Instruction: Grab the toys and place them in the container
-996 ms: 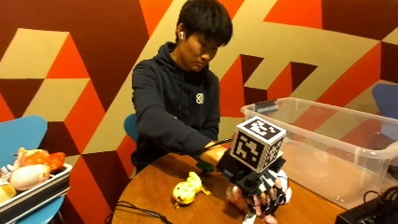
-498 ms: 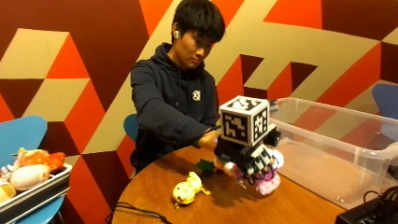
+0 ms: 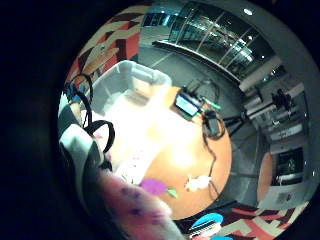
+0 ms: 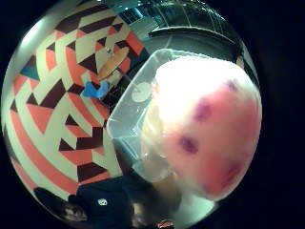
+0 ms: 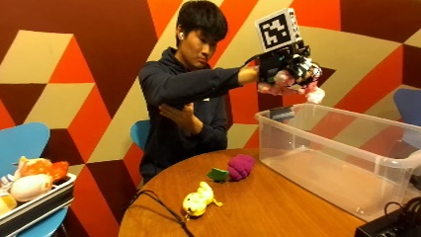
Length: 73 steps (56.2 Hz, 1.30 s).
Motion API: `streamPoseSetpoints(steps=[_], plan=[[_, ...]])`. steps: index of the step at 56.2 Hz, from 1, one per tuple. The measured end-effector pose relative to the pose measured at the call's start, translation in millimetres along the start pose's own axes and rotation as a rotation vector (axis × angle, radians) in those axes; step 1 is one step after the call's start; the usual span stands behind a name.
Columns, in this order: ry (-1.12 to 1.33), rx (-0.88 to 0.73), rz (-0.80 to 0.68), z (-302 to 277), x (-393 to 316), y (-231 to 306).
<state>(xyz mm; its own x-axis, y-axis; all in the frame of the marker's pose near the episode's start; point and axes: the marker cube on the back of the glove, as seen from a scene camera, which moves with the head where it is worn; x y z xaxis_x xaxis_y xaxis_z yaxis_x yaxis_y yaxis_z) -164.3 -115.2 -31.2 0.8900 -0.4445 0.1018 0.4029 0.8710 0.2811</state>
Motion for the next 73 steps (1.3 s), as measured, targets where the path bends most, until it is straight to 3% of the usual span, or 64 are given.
streamPoseSetpoints(steps=[8,21,32,43,53,73], plan=[[-0.021,-0.036,0.127,25,-39,-19],[-0.001,-0.327,0.077,73,-55,-6],[-0.032,-0.257,0.115,52,-33,8],[-0.096,-0.211,0.08,18,11,62],[-0.01,-0.304,0.12,24,52,123],[0.029,-0.709,0.174,134,92,201]])
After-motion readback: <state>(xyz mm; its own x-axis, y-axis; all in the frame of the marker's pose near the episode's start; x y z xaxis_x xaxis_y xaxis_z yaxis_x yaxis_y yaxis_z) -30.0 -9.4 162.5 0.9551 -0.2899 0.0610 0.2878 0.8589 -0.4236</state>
